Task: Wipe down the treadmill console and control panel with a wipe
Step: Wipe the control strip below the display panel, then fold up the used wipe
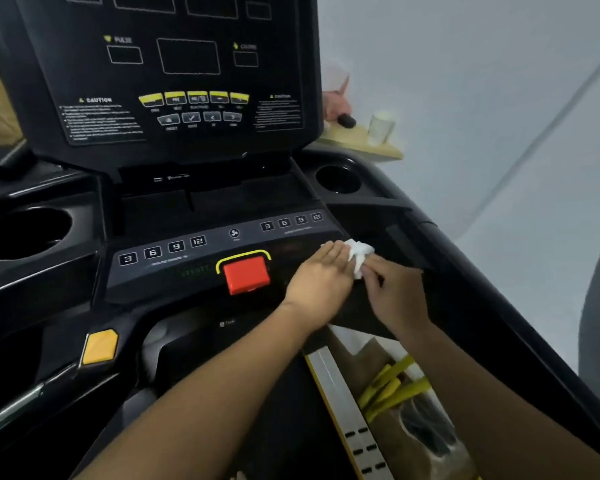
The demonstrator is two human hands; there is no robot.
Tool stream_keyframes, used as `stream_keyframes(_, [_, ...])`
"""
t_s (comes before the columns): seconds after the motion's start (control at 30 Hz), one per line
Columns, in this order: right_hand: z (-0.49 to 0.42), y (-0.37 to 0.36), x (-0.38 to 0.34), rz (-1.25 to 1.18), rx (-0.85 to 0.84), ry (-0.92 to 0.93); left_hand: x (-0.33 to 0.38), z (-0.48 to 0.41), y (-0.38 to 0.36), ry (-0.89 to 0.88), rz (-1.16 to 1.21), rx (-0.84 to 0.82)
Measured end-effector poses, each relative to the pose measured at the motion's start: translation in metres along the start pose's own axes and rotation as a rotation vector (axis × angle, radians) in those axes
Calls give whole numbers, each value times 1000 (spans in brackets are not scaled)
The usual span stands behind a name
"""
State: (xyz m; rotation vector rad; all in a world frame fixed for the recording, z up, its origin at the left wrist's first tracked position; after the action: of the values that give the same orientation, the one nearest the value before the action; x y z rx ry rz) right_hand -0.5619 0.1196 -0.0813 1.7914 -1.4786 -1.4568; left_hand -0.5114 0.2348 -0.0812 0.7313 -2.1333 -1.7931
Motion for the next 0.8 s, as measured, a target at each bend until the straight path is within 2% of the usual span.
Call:
stream_keyframes(0.1, [17,6,-4,9,-23,80,11,9,8,4,99,63])
stream_keyframes(0.17, [39,14,-3,-79,-69,75,22,26,9,75,293,97])
stream_keyframes(0.33, [108,59,9,-413,-104,-84,69,75,35,246,818,280])
stream_keyframes(0.43, [145,101,21,-597,-46,-208,108,81,61,283,969,316])
stream_keyframes(0.67, [227,185,68,-829,75,-491,214,67,94,315,1436,133])
stream_keyframes(0.8, [276,217,98,-1002,199,-679,275,55,91,302,1654,-117])
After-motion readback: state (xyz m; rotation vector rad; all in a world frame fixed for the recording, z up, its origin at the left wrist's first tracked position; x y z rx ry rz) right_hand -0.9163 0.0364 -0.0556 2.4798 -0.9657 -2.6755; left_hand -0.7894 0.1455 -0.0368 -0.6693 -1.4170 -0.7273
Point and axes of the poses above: each hand's wrist, its own z-axis away from the middle knuckle, its own y-axis out of the back of the hand, x = y × z, the point moved 4 cm from there along -z, towards the middle knuckle, and after that the axes turned 2 degrees about -y, right-handed, at the moved point
